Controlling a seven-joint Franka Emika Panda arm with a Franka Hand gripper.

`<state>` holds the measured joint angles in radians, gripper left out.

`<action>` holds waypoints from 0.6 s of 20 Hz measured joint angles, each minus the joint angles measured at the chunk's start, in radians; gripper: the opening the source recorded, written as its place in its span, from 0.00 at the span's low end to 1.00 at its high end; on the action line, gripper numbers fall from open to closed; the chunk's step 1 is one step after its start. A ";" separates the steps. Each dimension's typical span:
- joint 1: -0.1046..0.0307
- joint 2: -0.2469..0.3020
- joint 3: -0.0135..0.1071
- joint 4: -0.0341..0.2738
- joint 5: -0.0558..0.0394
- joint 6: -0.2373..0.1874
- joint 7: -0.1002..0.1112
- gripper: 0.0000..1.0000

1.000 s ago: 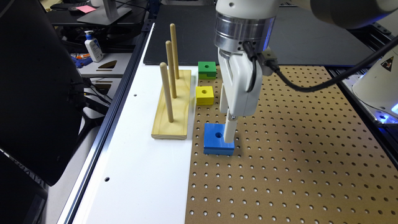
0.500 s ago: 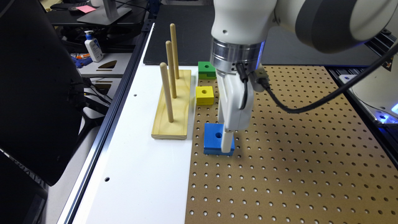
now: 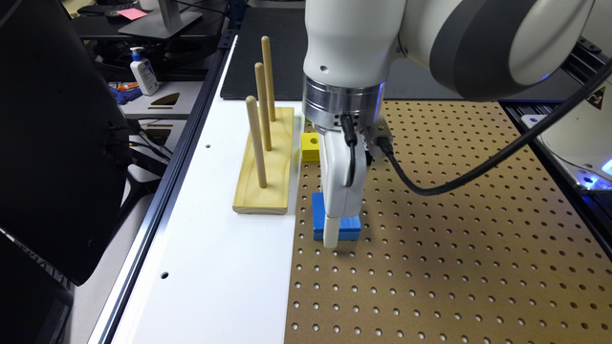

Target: Pick up blue block.

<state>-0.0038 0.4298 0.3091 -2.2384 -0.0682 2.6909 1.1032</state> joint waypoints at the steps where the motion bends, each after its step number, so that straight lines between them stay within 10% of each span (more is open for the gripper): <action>1: 0.000 0.000 0.000 0.000 0.0000 0.000 0.000 1.00; 12: 0.010 0.001 -0.009 0.000 -0.0009 0.000 0.000 1.00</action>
<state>0.0059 0.4312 0.2999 -2.2379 -0.0691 2.6909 1.1036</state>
